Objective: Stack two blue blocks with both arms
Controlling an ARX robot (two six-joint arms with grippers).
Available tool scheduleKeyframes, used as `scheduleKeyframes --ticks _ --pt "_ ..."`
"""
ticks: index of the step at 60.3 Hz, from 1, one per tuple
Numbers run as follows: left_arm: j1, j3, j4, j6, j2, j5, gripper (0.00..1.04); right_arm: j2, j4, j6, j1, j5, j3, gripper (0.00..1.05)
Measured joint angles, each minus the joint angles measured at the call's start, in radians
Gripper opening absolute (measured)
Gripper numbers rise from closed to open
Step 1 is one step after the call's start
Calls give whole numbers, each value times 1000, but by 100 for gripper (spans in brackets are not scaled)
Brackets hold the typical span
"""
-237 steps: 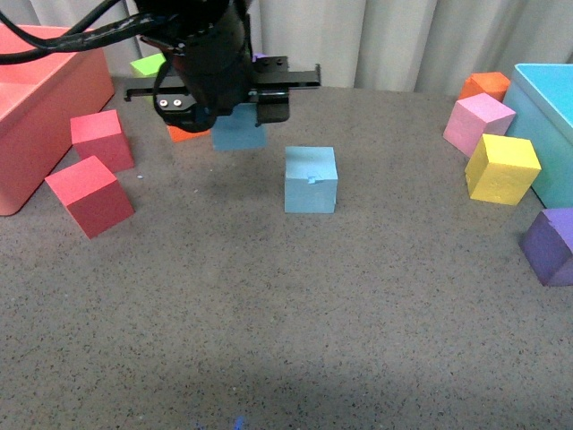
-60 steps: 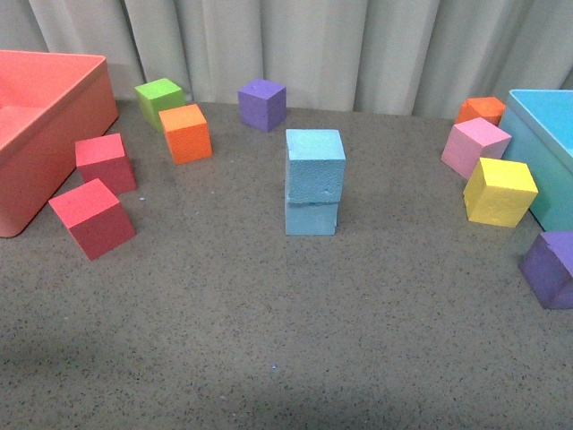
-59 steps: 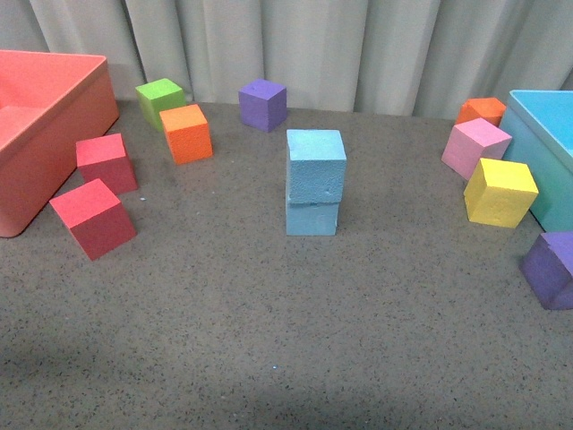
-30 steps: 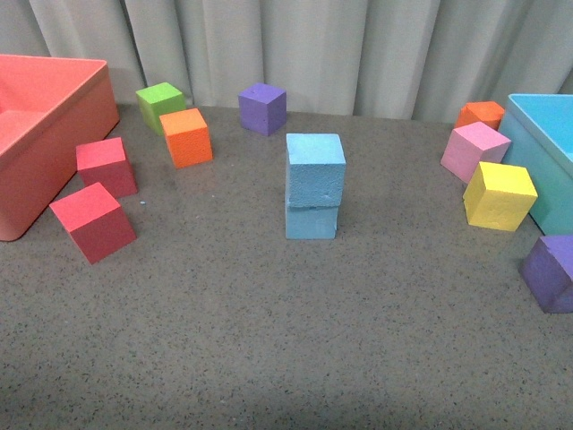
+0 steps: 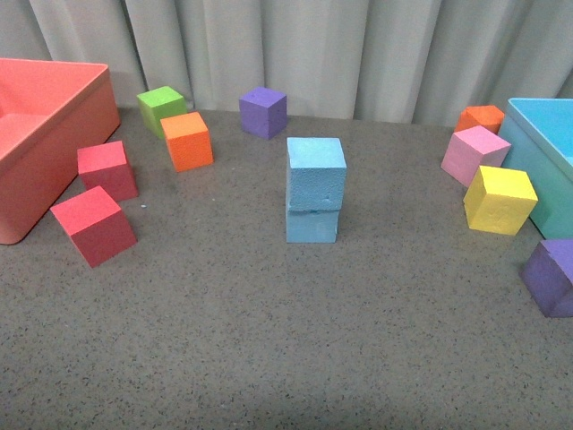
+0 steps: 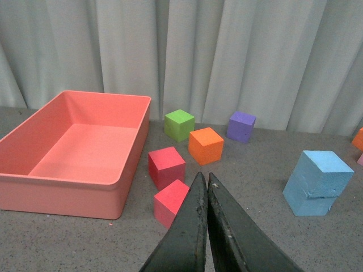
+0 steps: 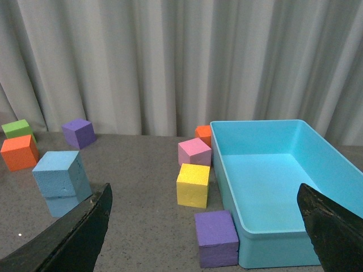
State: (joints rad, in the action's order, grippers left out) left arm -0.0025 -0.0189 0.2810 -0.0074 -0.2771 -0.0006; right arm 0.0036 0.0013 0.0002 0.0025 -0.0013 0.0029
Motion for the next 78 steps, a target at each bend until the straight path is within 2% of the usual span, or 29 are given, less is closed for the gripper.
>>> scheduleKeyframes --ticks 22,28,37,62,67,78 --pt "0 0 -106 0 106 0 4 0 0 0 0 0 0 95" --pt "0 0 -267 0 240 1 4 0 0 0 0 0 0 95" --pt "0 0 -278 0 272 0 5 0 0 0 0 0 0 95" --pt "0 0 -279 0 273 0 79 0 0 0 0 0 0 95" --pt "0 0 -279 0 273 1 99 0 0 0 0 0 0 95" --pt "0 0 -279 2 273 0 98 0 0 0 0 0 0 95"
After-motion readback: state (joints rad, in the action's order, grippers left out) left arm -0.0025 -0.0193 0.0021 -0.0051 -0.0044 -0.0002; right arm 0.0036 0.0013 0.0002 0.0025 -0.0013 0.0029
